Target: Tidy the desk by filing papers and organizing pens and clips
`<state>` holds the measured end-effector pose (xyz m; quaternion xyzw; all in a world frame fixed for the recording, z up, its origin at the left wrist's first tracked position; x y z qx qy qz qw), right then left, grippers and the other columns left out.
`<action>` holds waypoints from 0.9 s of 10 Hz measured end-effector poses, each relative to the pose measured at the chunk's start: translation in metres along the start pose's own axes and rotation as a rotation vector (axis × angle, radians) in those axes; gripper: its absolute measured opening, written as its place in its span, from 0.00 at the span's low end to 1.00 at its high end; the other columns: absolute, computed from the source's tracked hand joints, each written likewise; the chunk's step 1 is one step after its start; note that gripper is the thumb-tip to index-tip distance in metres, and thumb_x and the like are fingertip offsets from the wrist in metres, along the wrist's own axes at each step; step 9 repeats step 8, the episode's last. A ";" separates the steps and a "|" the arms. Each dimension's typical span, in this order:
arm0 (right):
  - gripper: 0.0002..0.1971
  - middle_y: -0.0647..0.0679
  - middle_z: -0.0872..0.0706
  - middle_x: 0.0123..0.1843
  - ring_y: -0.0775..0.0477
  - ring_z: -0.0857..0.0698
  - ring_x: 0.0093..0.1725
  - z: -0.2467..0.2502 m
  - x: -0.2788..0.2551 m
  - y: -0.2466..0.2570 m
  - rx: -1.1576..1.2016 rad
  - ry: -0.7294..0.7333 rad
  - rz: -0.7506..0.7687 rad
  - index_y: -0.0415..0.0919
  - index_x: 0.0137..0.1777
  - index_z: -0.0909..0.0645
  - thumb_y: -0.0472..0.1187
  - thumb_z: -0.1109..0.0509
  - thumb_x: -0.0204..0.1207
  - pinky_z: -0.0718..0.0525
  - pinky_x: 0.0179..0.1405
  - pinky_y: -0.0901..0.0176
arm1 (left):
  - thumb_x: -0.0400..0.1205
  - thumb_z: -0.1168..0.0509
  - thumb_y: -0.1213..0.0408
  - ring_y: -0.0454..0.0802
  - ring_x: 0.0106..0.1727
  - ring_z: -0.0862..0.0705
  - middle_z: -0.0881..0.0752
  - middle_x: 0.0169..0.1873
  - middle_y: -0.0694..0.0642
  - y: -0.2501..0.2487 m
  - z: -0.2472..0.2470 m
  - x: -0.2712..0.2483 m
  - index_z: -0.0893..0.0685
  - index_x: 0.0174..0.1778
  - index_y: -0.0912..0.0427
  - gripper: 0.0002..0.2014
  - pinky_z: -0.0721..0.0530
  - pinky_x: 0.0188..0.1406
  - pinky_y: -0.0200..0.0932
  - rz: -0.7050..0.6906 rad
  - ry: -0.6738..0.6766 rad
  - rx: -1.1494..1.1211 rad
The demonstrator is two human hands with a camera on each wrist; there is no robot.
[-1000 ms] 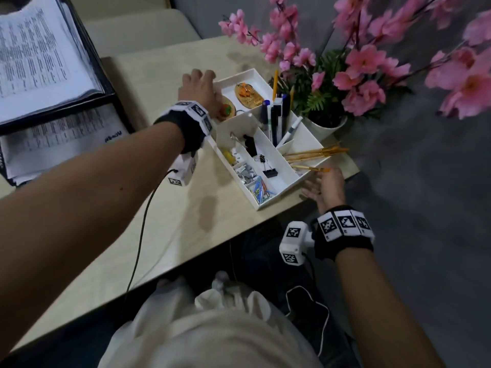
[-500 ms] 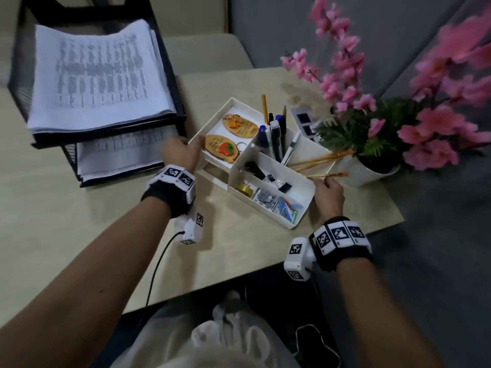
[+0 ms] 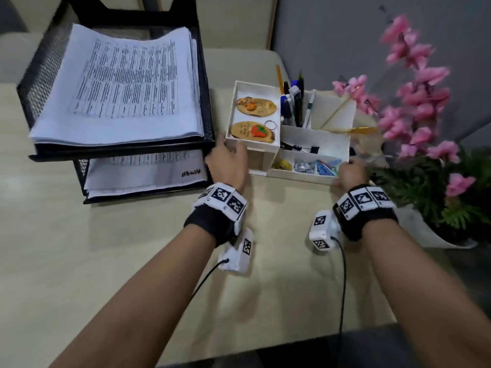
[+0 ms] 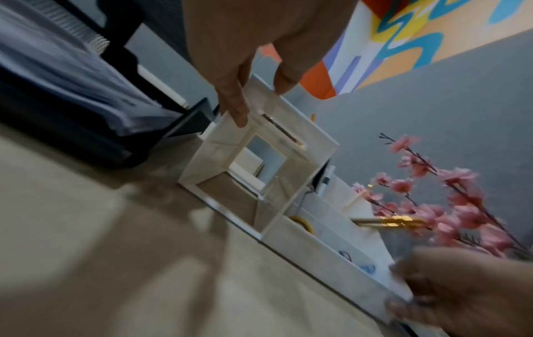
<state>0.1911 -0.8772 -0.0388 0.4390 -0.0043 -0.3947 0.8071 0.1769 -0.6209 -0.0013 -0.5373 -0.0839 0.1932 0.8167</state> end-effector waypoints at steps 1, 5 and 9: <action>0.15 0.33 0.13 0.55 0.31 0.14 0.55 -0.012 0.030 0.024 -0.028 -0.086 0.134 0.30 0.54 0.17 0.30 0.43 0.73 0.16 0.53 0.47 | 0.82 0.41 0.64 0.57 0.69 0.22 0.22 0.70 0.62 -0.010 -0.017 0.014 0.39 0.80 0.63 0.29 0.26 0.62 0.38 -0.110 0.047 0.034; 0.21 0.37 0.21 0.63 0.40 0.23 0.65 -0.053 0.055 0.097 -0.162 0.236 0.323 0.31 0.70 0.27 0.30 0.45 0.77 0.26 0.61 0.55 | 0.81 0.39 0.68 0.54 0.84 0.46 0.48 0.84 0.59 -0.011 -0.039 0.061 0.61 0.83 0.64 0.41 0.49 0.77 0.34 -0.072 0.056 0.088; 0.19 0.34 0.24 0.70 0.36 0.25 0.71 -0.023 -0.032 0.028 -0.169 0.209 0.487 0.36 0.66 0.22 0.28 0.40 0.76 0.31 0.71 0.55 | 0.77 0.44 0.47 0.55 0.77 0.31 0.31 0.77 0.57 0.009 0.029 -0.020 0.48 0.82 0.54 0.39 0.33 0.73 0.40 -0.130 0.330 0.152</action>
Point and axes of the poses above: each hand's wrist, its own x-axis towards the middle knuckle, its own z-axis out of the back of the hand, y = z × x, the point moved 3 cm from there along x, towards the middle knuckle
